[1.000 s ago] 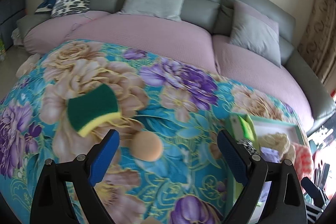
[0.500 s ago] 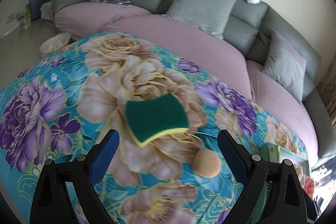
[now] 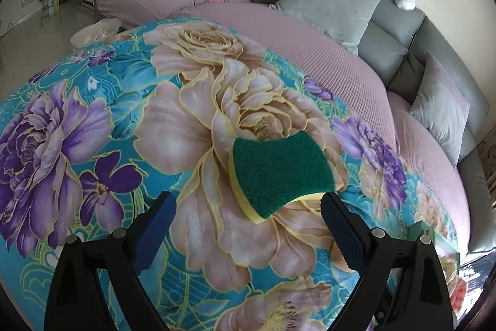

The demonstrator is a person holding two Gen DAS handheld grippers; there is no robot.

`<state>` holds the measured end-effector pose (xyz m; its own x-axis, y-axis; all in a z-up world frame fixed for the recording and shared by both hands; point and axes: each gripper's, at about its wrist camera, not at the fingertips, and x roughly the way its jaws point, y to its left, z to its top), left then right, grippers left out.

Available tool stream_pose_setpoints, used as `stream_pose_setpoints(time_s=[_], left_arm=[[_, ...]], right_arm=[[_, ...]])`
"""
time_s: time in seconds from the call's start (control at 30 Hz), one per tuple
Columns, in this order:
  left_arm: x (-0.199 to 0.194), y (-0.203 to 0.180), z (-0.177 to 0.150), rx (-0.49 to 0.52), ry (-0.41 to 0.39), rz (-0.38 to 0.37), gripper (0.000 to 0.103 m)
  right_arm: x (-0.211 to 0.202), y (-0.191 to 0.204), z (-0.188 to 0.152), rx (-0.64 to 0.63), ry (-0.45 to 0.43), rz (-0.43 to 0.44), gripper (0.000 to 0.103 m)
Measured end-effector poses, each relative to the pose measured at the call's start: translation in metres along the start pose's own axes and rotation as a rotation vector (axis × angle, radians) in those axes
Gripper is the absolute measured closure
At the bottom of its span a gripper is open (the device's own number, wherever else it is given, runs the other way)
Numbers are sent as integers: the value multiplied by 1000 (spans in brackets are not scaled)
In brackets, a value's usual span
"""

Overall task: Organize soft objects
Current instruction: 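Move both tools back to the sponge and makeup sponge on the bed, then grasp the green-yellow sponge with the left gripper while the right grasps the peach makeup sponge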

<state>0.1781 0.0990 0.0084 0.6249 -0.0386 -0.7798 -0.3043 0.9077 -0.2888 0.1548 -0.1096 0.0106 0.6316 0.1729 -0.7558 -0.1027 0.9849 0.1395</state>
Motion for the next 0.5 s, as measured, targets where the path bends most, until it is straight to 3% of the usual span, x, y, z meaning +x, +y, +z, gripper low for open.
stream_pose_setpoints(time_s=[0.13,0.37,0.5], left_arm=[[11,-4,3,80,36,11,8],[25,-15,4,318,70,92,8],[33,-17,0,384,94,70,8]], right_arm=[[18,8,-2,-28,27,-13,0],[40,11,-4,-40,69,-30,0],[48,9,-6,-30,87,-40,0]])
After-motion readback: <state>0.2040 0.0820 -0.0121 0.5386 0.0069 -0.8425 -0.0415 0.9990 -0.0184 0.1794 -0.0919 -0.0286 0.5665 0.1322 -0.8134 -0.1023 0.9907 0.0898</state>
